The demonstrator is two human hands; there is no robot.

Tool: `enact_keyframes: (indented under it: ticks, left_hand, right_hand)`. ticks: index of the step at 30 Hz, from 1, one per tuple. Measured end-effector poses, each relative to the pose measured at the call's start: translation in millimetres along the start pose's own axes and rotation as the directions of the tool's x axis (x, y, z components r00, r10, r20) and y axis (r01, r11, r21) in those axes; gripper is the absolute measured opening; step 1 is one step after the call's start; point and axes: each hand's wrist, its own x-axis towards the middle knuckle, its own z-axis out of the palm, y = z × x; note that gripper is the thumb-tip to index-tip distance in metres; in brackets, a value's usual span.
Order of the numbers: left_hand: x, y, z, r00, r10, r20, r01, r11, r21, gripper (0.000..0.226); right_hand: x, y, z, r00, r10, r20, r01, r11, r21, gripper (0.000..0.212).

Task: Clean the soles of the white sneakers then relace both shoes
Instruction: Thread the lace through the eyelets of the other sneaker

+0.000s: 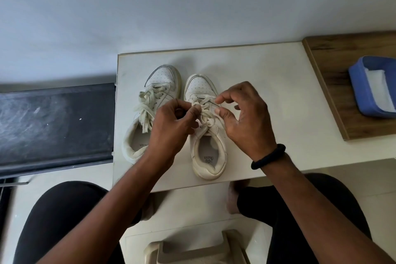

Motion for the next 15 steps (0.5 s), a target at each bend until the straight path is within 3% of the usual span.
enact_keyframes:
  ticks: [2,4,9,15]
  left_hand:
    - [0.0,0.9,0.0,0.999,-0.033,-0.002,0.033,0.999,-0.032,0.016]
    - [0.1,1.7,-0.4,0.998,-0.066,-0.004,0.065,0.994,-0.084,0.015]
    - [-2.9,2.8,-0.6,0.996,-0.085,-0.019,0.082,0.988,-0.129,0.014]
    - [-6.3,5.8,1.9,1.000,-0.011,-0.028,0.009,0.997,-0.070,0.015]
  right_hand:
    - [-2.7,-4.9,-7.3,0.999,-0.037,-0.033,0.038,0.999,0.017,0.006]
    - [-8.3,-9.6,-10.7,0.999,-0.050,0.001,0.050,0.998,0.044,0.017]
    - [-22.6,-24.4,0.1,0.980,0.091,0.178,-0.101,0.993,0.053,0.033]
    - [-21.9,-23.9,8.2,0.949,0.268,0.166,-0.291,0.948,0.132,0.022]
